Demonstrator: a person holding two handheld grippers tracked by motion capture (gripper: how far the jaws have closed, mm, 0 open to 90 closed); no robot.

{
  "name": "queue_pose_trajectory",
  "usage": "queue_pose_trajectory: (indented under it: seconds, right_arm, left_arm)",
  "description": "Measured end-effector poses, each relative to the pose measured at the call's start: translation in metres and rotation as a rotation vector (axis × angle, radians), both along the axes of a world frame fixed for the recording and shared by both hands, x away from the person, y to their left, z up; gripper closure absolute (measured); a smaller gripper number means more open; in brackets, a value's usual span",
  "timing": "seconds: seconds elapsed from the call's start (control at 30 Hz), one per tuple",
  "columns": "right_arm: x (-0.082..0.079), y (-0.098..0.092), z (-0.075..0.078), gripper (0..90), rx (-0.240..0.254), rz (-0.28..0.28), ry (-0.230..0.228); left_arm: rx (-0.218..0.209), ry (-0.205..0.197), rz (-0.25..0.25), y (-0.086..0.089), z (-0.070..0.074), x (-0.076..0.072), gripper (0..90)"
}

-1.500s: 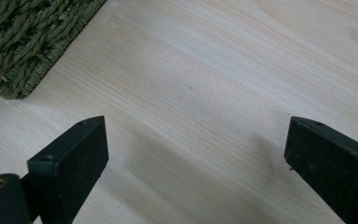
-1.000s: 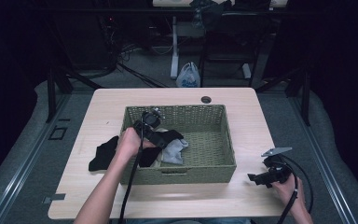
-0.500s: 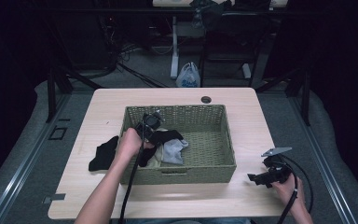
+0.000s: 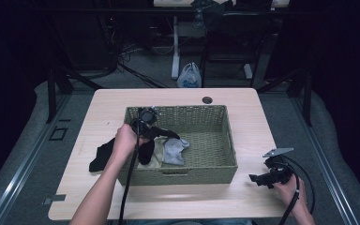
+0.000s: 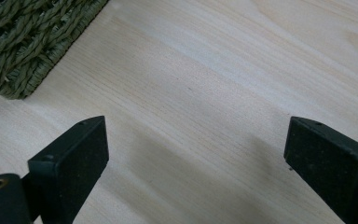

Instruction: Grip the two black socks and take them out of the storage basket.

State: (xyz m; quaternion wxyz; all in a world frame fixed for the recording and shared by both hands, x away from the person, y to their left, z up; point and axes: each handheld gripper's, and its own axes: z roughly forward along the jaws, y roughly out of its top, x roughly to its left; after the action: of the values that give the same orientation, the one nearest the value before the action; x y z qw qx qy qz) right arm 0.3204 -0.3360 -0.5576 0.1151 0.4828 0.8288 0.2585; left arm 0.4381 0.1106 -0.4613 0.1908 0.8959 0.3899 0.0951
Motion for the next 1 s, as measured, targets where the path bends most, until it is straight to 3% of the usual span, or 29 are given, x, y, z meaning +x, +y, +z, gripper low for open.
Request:
queue_pose_trajectory:
  seconds: [0.47,1.0]
  right_arm:
    - [0.000,0.000,0.000,5.9,0.000,-0.001,-0.002]
    - [0.000,0.000,0.000,5.9,-0.001,0.004,0.003]
  left_arm:
    - [-0.036,-0.067,-0.017,0.009,0.033,-0.011,84.3]
    - [-0.065,-0.066,-0.037,0.019,0.061,-0.009,84.4]
